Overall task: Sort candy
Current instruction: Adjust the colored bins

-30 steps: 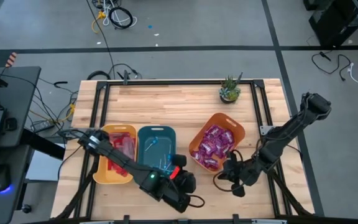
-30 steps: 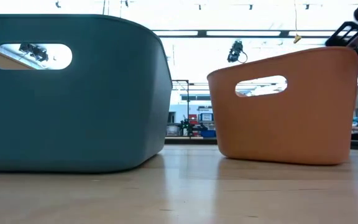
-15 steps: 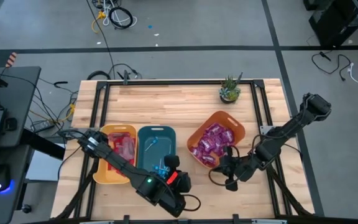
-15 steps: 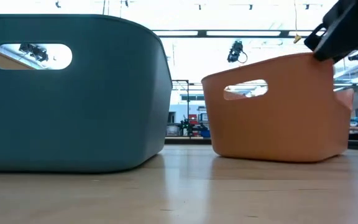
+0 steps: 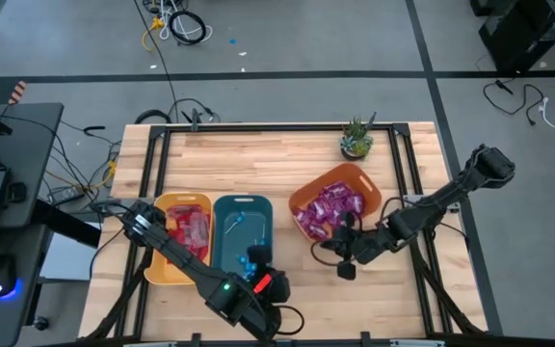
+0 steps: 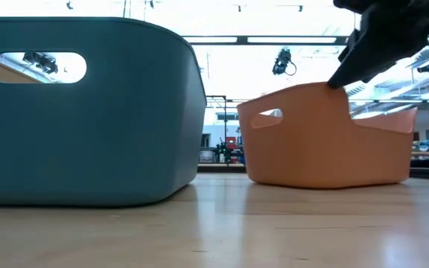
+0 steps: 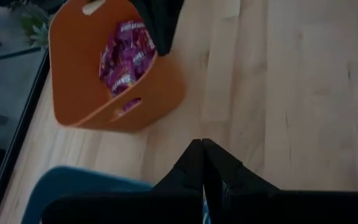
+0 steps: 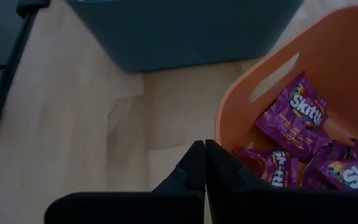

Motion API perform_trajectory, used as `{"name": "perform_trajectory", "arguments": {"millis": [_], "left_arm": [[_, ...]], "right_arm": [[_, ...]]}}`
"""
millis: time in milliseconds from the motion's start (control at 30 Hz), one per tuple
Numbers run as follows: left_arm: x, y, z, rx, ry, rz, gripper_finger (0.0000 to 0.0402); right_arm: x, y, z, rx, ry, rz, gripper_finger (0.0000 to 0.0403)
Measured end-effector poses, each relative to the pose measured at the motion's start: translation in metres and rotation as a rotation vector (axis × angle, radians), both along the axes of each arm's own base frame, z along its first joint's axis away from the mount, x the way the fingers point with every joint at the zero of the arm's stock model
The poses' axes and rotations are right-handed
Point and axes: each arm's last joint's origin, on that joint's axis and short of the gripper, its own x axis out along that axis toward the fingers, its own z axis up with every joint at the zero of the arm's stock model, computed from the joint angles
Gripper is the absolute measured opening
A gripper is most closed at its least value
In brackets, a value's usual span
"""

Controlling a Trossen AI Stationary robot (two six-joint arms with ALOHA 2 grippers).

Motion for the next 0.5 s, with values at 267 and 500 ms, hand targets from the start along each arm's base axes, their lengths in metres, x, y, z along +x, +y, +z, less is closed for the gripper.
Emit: {"name": "perform_trajectory", "arguments": {"millis": [267,500], "left_arm": [[-0.008,-0.003,-0.001,-0.034,-0.028,0.089,0.0001],[-0.018,-0.007,-0.002,-0.035,-0.036,0.14,0.0001]], "right_arm": [[0.006,-0.01,0.001,-0.028,-0.008,-0.006,0.0],[-0.004,-0.002,0.013,0.038,-0.046,0.014,0.0]]}}
